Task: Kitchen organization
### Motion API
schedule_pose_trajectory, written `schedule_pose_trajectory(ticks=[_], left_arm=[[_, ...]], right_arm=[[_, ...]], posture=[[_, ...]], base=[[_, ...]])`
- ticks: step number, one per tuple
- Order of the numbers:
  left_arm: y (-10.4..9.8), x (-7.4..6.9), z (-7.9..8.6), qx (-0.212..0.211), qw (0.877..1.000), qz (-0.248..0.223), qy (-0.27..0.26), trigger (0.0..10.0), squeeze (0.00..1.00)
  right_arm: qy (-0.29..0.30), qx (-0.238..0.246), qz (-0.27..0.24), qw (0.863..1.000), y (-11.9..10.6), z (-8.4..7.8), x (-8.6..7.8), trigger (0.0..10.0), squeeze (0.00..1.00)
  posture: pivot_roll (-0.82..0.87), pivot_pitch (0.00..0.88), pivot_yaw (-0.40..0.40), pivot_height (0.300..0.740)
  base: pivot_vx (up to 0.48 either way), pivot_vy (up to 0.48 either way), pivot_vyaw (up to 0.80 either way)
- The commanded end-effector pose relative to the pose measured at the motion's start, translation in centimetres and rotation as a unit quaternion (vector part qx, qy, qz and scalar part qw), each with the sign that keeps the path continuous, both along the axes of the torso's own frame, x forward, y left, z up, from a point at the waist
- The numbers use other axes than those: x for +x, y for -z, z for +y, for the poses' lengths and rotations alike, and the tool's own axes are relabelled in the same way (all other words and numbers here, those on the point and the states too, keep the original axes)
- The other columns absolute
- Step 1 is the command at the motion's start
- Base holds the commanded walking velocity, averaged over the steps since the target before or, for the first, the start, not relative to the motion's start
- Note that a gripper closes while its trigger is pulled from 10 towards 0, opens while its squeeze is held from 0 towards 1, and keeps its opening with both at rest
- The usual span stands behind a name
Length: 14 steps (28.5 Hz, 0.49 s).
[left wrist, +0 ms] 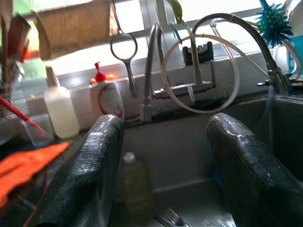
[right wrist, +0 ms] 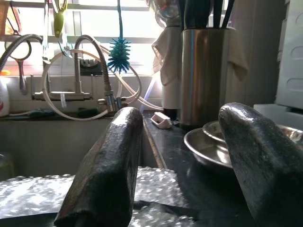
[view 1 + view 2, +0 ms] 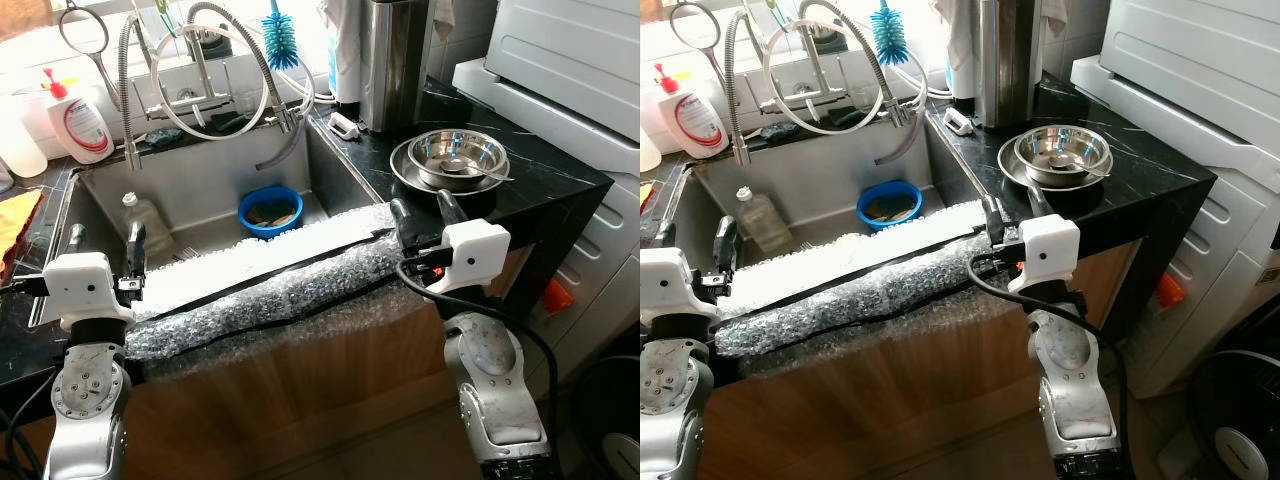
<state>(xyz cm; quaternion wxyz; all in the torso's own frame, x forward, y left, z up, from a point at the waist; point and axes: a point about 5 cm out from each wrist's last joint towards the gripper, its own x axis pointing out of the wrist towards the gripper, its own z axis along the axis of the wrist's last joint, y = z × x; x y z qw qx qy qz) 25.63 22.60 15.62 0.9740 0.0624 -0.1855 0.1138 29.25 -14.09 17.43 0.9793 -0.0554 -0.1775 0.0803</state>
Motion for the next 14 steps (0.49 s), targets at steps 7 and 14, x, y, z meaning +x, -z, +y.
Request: schedule_pose_trajectory(ticks=[7,14], left_arm=[[0.6,0.1,-0.1,-0.009,1.000,0.021,-0.001,10.0,0.00],[0.8,0.7,-1.5,-0.016,0.999,0.023,0.015,10.0,0.00]], right_arm=[[0.026,0.005,0.003,1.000,-0.3,-1.5,0.8,10.0,0.00],[0.054,0.017,-0.002,0.998,-1.3,-2.7,2.1,10.0,1.00]], posture=[[-0.21,0.000,0.096,0.740],[-0.21,0.000,0.094,0.740]], base=[[0.000,0.000,0.00],[0.000,0.000,0.00]])
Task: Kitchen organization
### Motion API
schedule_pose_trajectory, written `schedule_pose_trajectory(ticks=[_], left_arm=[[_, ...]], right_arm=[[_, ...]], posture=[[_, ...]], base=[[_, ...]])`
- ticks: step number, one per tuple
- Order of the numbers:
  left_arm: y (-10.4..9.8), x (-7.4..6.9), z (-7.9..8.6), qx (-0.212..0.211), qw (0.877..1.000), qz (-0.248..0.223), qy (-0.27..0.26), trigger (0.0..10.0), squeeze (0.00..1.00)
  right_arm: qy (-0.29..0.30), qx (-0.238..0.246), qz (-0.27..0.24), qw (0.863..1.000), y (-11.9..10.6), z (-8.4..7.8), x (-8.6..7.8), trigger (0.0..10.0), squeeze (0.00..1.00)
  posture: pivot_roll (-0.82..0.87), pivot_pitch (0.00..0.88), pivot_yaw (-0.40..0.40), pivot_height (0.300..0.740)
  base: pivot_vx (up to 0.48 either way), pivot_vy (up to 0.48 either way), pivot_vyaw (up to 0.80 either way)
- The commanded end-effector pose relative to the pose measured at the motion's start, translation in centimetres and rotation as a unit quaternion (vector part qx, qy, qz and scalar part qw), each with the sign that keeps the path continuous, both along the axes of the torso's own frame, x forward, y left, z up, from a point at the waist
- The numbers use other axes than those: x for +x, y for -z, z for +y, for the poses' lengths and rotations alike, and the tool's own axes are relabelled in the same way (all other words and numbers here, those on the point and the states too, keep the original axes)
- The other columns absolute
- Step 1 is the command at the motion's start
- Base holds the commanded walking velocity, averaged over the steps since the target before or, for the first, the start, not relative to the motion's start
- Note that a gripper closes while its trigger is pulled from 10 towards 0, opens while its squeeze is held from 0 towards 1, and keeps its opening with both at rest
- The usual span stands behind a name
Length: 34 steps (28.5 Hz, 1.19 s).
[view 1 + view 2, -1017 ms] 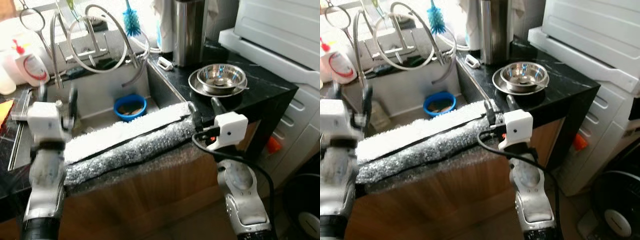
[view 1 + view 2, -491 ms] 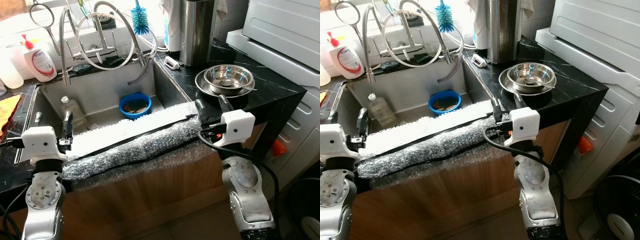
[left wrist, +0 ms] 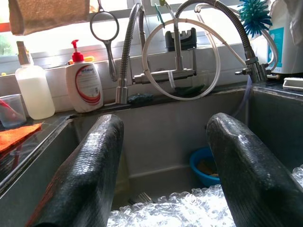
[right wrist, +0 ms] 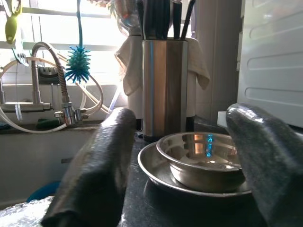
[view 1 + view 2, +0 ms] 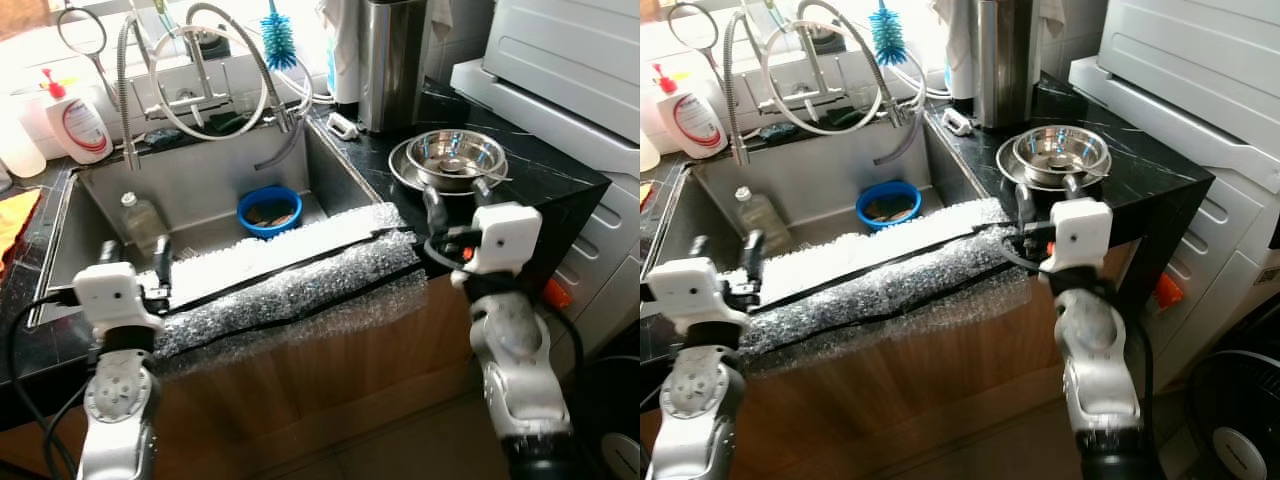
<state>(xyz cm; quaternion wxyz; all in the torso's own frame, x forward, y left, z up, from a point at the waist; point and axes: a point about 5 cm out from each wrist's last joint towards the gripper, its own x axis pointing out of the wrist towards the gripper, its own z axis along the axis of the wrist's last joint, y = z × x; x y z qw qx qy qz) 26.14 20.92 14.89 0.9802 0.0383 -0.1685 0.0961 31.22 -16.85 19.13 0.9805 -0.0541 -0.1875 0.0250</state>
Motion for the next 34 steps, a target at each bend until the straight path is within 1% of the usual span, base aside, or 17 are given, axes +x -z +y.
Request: schedule_pose_trajectory(ticks=[1,3,6,8,12,13,15,16,23,25,29,31,34], left_arm=[[0.0,0.2,0.2,0.006,1.000,0.007,-0.006,10.0,0.00],[-0.1,0.4,0.0,0.002,1.000,0.006,-0.003,10.0,0.00],[-0.1,0.5,-0.2,-0.001,1.000,0.006,-0.001,10.0,0.00],[-0.1,0.5,-0.2,-0.001,1.000,0.006,-0.001,10.0,0.00],[-0.1,0.5,-0.2,-0.001,1.000,0.006,-0.002,10.0,0.00],[-0.1,0.5,-0.3,-0.003,1.000,0.008,-0.002,10.0,0.00],[-0.1,0.5,-0.3,-0.003,1.000,0.009,-0.001,10.0,0.00],[-0.1,0.6,-0.3,-0.004,1.000,0.009,0.000,10.0,0.00],[0.0,0.7,-0.4,-0.007,1.000,0.011,0.002,10.0,0.00],[0.0,0.7,-0.4,-0.005,1.000,0.014,0.002,10.0,0.00],[0.0,0.7,-0.4,-0.004,1.000,0.015,0.002,10.0,0.00],[0.0,0.7,-0.4,-0.003,1.000,0.016,0.002,10.0,0.00],[0.2,0.6,-0.4,0.000,1.000,0.019,0.003,10.0,0.00]], right_arm=[[0.001,0.005,0.010,1.000,0.4,0.0,0.1,10.0,1.00],[0.023,0.013,0.017,1.000,-0.2,-0.7,1.4,10.0,1.00],[0.043,0.019,0.026,0.999,-0.7,-1.3,2.5,10.0,1.00],[0.049,0.025,0.025,0.998,-0.8,-1.6,2.9,10.0,1.00],[0.052,0.029,0.023,0.998,-0.9,-1.8,3.0,10.0,1.00],[0.063,0.015,0.025,0.998,-1.4,-2.3,3.6,10.0,1.00],[0.069,0.009,0.027,0.997,-1.6,-2.5,3.9,10.0,1.00],[0.085,0.001,0.032,0.996,-1.8,-3.1,4.4,10.0,0.00],[0.110,0.013,0.037,0.993,-2.0,-3.8,5.1,10.0,0.00],[0.126,0.024,0.044,0.991,-1.9,-4.1,5.3,10.0,0.00],[0.134,0.027,0.049,0.989,-1.8,-4.3,5.4,10.0,0.00],[0.155,0.025,0.064,0.986,-1.4,-4.7,5.6,10.0,0.00],[0.159,0.031,0.074,0.984,-0.9,-4.8,5.7,10.0,0.00]], posture=[[-0.21,0.000,0.094,0.740],[-0.22,0.000,0.106,0.740],[-0.21,0.000,0.103,0.740],[-0.20,0.000,0.103,0.740],[-0.20,0.000,0.103,0.740],[-0.20,0.000,0.107,0.740],[-0.20,0.000,0.110,0.740],[-0.20,0.000,0.111,0.740],[-0.19,0.000,0.114,0.740],[-0.19,0.000,0.117,0.740],[-0.19,0.000,0.116,0.740],[-0.19,0.000,0.117,0.740],[-0.18,0.000,0.115,0.740]], base=[[0.000,0.000,0.00],[0.000,0.000,0.00],[0.000,0.000,0.00],[0.000,0.000,0.00],[0.000,0.000,0.00],[0.000,0.000,0.00],[0.000,0.000,0.00],[0.000,0.000,0.00],[0.000,0.000,0.00],[0.000,0.000,0.00],[0.000,0.000,0.00],[0.000,0.000,0.00],[0.000,0.000,0.00]])
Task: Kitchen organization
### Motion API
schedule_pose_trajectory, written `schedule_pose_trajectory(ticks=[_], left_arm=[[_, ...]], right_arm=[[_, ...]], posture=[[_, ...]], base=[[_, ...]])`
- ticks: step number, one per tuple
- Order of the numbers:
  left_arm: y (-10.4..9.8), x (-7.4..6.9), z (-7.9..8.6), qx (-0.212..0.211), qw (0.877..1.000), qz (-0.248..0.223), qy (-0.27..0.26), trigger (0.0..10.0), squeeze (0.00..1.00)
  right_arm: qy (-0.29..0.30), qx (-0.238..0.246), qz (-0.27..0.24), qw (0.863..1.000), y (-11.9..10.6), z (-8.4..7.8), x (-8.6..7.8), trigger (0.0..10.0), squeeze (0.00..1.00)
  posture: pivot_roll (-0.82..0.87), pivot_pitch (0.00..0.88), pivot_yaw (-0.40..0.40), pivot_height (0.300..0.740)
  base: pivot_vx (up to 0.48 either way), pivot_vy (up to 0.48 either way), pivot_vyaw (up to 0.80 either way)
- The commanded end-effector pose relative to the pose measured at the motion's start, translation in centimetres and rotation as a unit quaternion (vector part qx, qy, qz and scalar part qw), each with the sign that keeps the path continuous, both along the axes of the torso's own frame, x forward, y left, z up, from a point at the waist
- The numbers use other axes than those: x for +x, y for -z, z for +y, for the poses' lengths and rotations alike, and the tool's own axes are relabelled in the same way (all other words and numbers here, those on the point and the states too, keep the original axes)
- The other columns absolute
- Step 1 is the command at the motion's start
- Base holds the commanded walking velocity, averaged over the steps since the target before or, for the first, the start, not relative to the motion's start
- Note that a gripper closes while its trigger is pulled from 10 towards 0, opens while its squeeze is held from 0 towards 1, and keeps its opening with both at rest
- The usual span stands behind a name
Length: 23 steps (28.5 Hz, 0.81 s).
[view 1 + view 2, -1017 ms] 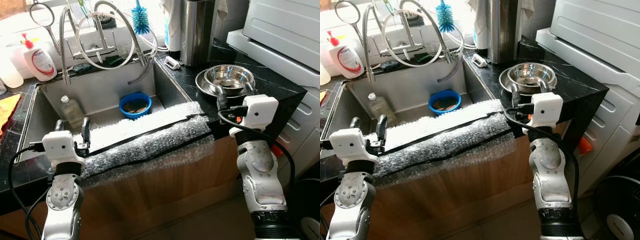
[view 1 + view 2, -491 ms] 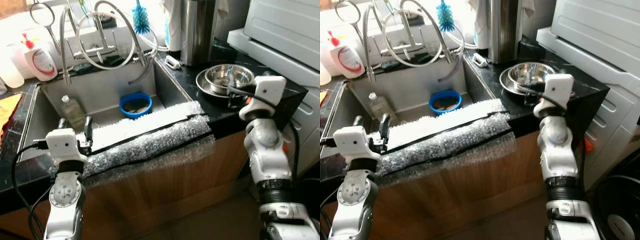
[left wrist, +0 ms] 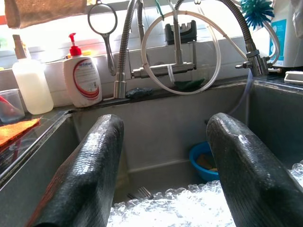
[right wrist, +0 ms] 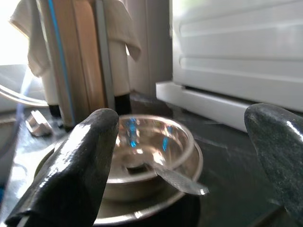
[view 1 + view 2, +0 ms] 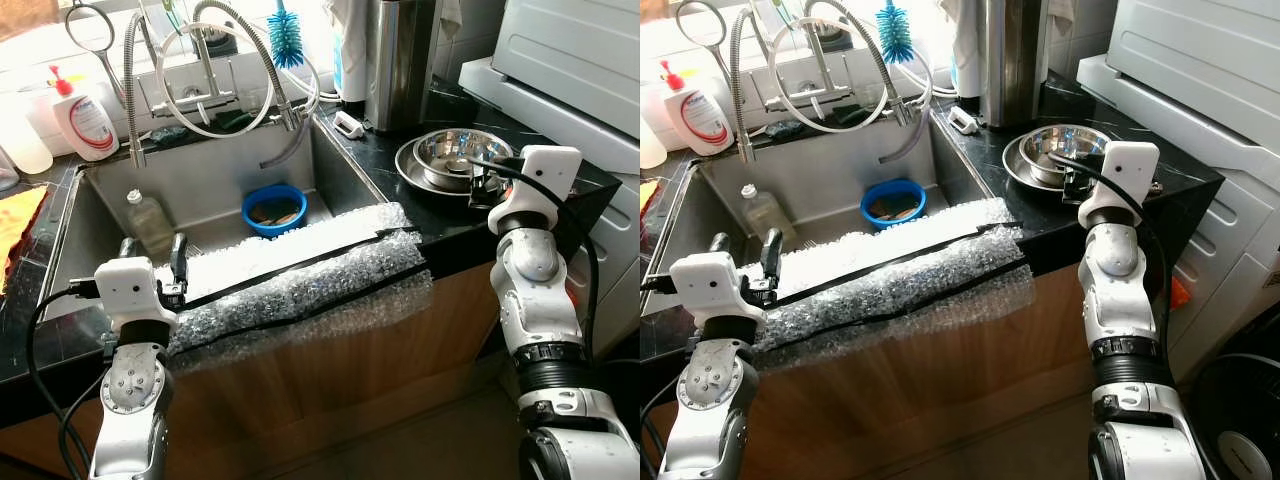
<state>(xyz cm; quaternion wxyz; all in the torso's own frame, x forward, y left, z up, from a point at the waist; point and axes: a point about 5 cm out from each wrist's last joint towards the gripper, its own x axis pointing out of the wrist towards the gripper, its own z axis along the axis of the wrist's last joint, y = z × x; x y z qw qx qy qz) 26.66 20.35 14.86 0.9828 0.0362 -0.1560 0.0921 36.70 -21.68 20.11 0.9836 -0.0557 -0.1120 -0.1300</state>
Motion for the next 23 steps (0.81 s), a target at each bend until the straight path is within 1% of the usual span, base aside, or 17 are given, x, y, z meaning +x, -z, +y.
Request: schedule_pose_trajectory(ticks=[1,3,4,5,7,8,12,15,18,23], left_arm=[[0.1,0.1,0.2,0.003,1.000,0.007,-0.001,10.0,0.00],[0.2,0.1,0.1,0.003,1.000,0.008,-0.001,10.0,0.00],[0.2,0.1,0.0,0.003,1.000,0.009,0.000,10.0,0.00],[0.2,0.1,0.0,0.003,1.000,0.009,0.000,10.0,0.00],[0.4,0.1,-0.2,0.003,1.000,0.011,0.002,10.0,0.00],[0.4,0.1,-0.2,0.003,1.000,0.011,0.003,10.0,0.00],[0.5,-0.1,-0.3,0.002,1.000,0.014,0.003,10.0,0.00],[0.7,-0.1,-0.2,0.004,1.000,0.019,0.002,10.0,0.00],[1.0,-0.2,-0.2,0.004,1.000,0.023,0.000,10.0,0.00],[0.9,-0.1,-0.3,0.003,1.000,0.022,0.000,10.0,0.00]], right_arm=[[0.003,0.007,0.008,1.000,0.2,0.0,0.3,10.0,0.00],[0.002,0.009,0.011,1.000,0.3,0.0,0.3,10.0,0.00],[0.000,0.023,0.015,1.000,0.7,0.2,0.4,10.0,0.00],[0.000,0.023,0.015,1.000,0.7,0.2,0.4,10.0,0.00],[0.000,0.045,0.022,0.999,1.1,0.4,0.5,10.0,0.00],[0.000,0.047,0.023,0.999,1.2,0.5,0.5,10.0,0.00],[0.001,0.047,0.023,0.999,1.3,0.6,0.6,10.0,0.00],[0.009,0.049,0.034,0.998,1.6,0.4,0.7,10.0,0.00],[0.011,0.064,0.034,0.997,1.7,0.1,0.8,10.0,0.00],[0.008,0.065,0.032,0.997,1.6,0.3,1.0,10.0,0.00]], posture=[[-0.18,0.000,0.115,0.740],[-0.18,0.000,0.115,0.740],[-0.18,0.000,0.115,0.740],[-0.18,0.000,0.115,0.740],[-0.18,0.000,0.115,0.740],[-0.18,0.000,0.115,0.740],[-0.18,0.000,0.113,0.740],[-0.18,0.000,0.112,0.740],[-0.17,0.000,0.111,0.740],[-0.17,0.000,0.109,0.740]], base=[[0.000,0.000,0.00],[0.000,0.000,0.00],[0.000,0.000,0.00],[0.000,0.000,0.00],[0.000,0.000,0.00],[0.000,0.000,0.00],[0.000,0.000,0.00],[0.000,0.000,0.00],[0.000,0.000,0.00],[0.000,0.000,0.00]])
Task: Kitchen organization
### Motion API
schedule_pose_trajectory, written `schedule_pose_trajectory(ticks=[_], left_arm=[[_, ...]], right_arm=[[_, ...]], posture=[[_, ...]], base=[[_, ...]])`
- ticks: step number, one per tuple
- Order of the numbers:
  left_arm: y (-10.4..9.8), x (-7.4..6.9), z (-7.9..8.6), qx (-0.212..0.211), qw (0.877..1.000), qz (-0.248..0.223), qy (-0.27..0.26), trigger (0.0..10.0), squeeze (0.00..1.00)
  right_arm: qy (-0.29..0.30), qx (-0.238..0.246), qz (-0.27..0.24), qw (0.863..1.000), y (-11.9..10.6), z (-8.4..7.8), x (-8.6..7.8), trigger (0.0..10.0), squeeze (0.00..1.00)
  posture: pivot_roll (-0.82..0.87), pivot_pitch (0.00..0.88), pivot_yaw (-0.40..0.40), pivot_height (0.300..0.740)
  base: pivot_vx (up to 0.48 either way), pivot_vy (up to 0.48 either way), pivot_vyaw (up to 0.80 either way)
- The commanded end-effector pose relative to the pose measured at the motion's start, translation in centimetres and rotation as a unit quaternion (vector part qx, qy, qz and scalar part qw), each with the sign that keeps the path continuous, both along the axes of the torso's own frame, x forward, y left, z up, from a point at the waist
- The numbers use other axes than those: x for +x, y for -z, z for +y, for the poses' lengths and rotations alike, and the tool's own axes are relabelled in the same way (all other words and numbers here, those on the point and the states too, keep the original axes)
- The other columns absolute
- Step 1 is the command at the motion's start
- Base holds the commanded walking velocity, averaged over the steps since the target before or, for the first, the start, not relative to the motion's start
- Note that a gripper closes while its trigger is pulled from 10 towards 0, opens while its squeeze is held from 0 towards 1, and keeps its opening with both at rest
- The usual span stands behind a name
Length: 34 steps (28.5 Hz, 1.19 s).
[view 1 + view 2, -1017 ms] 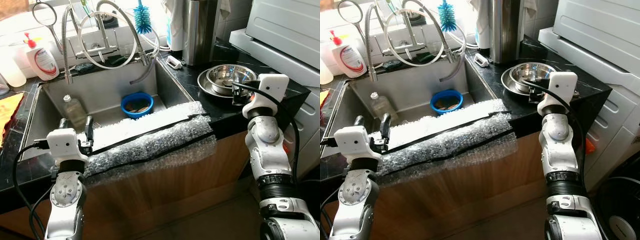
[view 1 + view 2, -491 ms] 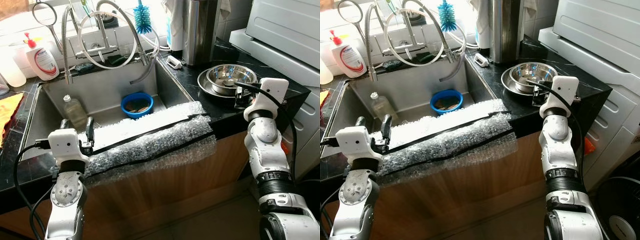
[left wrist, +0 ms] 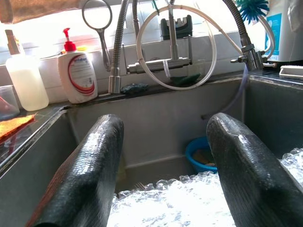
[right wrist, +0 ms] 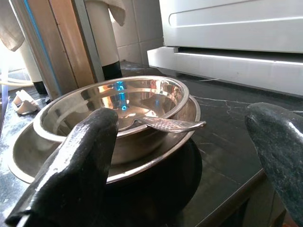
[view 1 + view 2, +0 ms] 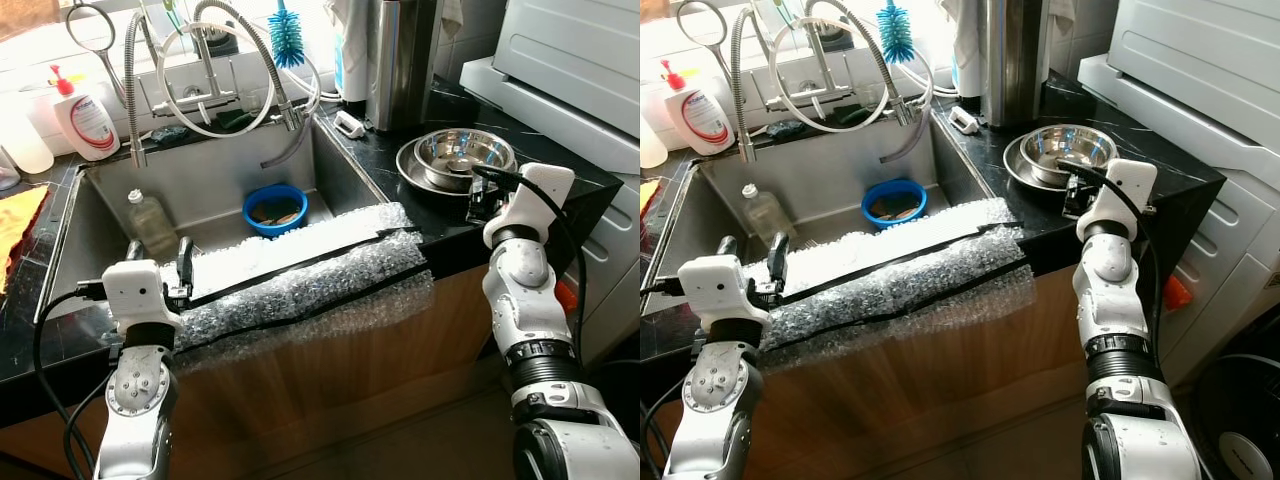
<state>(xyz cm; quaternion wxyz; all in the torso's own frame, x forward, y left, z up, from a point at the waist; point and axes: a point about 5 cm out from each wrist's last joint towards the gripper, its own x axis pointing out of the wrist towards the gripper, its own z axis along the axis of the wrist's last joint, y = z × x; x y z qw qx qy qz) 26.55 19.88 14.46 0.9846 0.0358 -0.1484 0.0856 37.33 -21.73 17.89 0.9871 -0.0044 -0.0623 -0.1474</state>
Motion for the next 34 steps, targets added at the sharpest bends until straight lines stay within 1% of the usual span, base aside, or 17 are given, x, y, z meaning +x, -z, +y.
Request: schedule_pose_trajectory(ticks=[1,4,5,6,8,11,13,14,15,19,22,23,26,27,28,29,34], left_arm=[[0.50,-0.01,0.14,0.003,1.000,0.014,-0.006,10.0,0.00],[0.72,0.04,0.05,0.002,1.000,0.016,-0.007,10.0,0.00],[0.78,0.00,0.06,0.002,1.000,0.017,-0.008,10.0,0.00],[0.82,-0.03,0.07,0.001,1.000,0.018,-0.008,10.0,0.00],[0.87,-0.08,0.05,0.001,1.000,0.019,-0.009,10.0,0.00],[0.87,-0.09,0.11,0.000,1.000,0.019,-0.010,10.0,0.00],[0.89,-0.08,0.14,0.001,1.000,0.019,-0.011,10.0,0.00],[0.91,-0.08,0.15,0.001,1.000,0.020,-0.012,10.0,0.00],[0.92,-0.07,0.16,0.001,1.000,0.020,-0.012,10.0,0.00],[1.07,-0.10,0.08,0.000,1.000,0.021,-0.011,10.0,0.00],[1.15,-0.10,0.06,-0.001,1.000,0.022,-0.011,10.0,0.00],[1.15,-0.09,0.06,0.000,1.000,0.022,-0.012,10.0,0.00],[1.14,-0.10,0.08,-0.001,1.000,0.022,-0.012,10.0,0.00],[1.16,-0.09,0.06,-0.002,1.000,0.022,-0.012,10.0,0.00],[1.16,-0.09,0.06,-0.002,1.000,0.022,-0.012,10.0,0.00],[1.17,-0.07,0.04,-0.002,1.000,0.023,-0.012,10.0,0.00],[1.22,-0.06,-0.02,-0.003,1.000,0.023,-0.011,10.0,0.00]], right_arm=[[-0.006,0.006,-0.011,1.000,-0.71,0.43,0.42,10.0,0.00],[-0.012,0.006,-0.011,1.000,-0.82,0.68,0.68,10.0,0.00],[-0.012,0.006,-0.011,1.000,-0.81,0.69,0.70,5.5,0.00],[-0.012,0.006,-0.011,1.000,-0.80,0.69,0.71,5.5,0.00],[-0.012,0.003,-0.009,1.000,-0.78,0.66,0.77,0.5,0.00],[-0.013,0.004,-0.009,1.000,-0.69,0.73,0.83,0.5,0.00],[-0.013,0.004,-0.008,1.000,-0.64,0.73,0.86,3.4,0.00],[-0.012,0.004,-0.006,1.000,-0.61,0.73,0.89,8.4,0.00],[-0.011,0.003,-0.004,1.000,-0.57,0.74,0.92,10.0,0.00],[-0.006,0.005,-0.004,1.000,-0.50,0.68,0.94,10.0,0.00],[-0.006,0.006,-0.004,1.000,-0.44,0.71,0.92,4.0,0.00],[-0.007,0.006,-0.005,1.000,-0.43,0.73,0.92,0.0,0.00],[-0.006,0.007,-0.005,1.000,-0.37,0.69,0.90,1.5,0.00],[-0.005,0.007,-0.005,1.000,-0.36,0.67,0.89,4.9,0.00],[-0.005,0.007,-0.005,1.000,-0.36,0.67,0.89,4.9,0.00],[-0.005,0.007,-0.004,1.000,-0.34,0.67,0.89,10.0,0.00],[-0.006,0.008,-0.005,1.000,-0.28,0.78,0.90,10.0,0.00]], posture=[[-0.17,0.000,0.109,0.740],[-0.17,0.000,0.107,0.740],[-0.17,0.000,0.105,0.740],[-0.17,0.000,0.105,0.740],[-0.16,0.000,0.103,0.740],[-0.16,0.000,0.104,0.740],[-0.16,0.000,0.104,0.740],[-0.16,0.000,0.104,0.740],[-0.16,0.000,0.103,0.740],[-0.16,0.000,0.102,0.740],[-0.16,0.000,0.102,0.740],[-0.16,0.000,0.102,0.740],[-0.16,0.000,0.103,0.740],[-0.16,0.000,0.103,0.740],[-0.16,0.000,0.103,0.740],[-0.16,0.000,0.103,0.740],[-0.16,0.000,0.101,0.740]], base=[[0.000,0.000,0.00],[0.000,0.000,0.00],[0.000,0.000,0.00],[0.000,0.000,0.00],[0.000,0.000,0.00],[0.000,0.000,0.00],[0.000,0.000,0.00],[0.000,0.000,0.00],[0.000,0.000,0.00],[0.000,0.000,0.00],[0.000,0.000,0.00],[0.000,0.000,0.00],[0.000,0.000,0.00],[0.000,0.000,0.00],[0.000,0.000,0.00],[0.000,0.000,0.00],[0.000,0.000,0.00]])
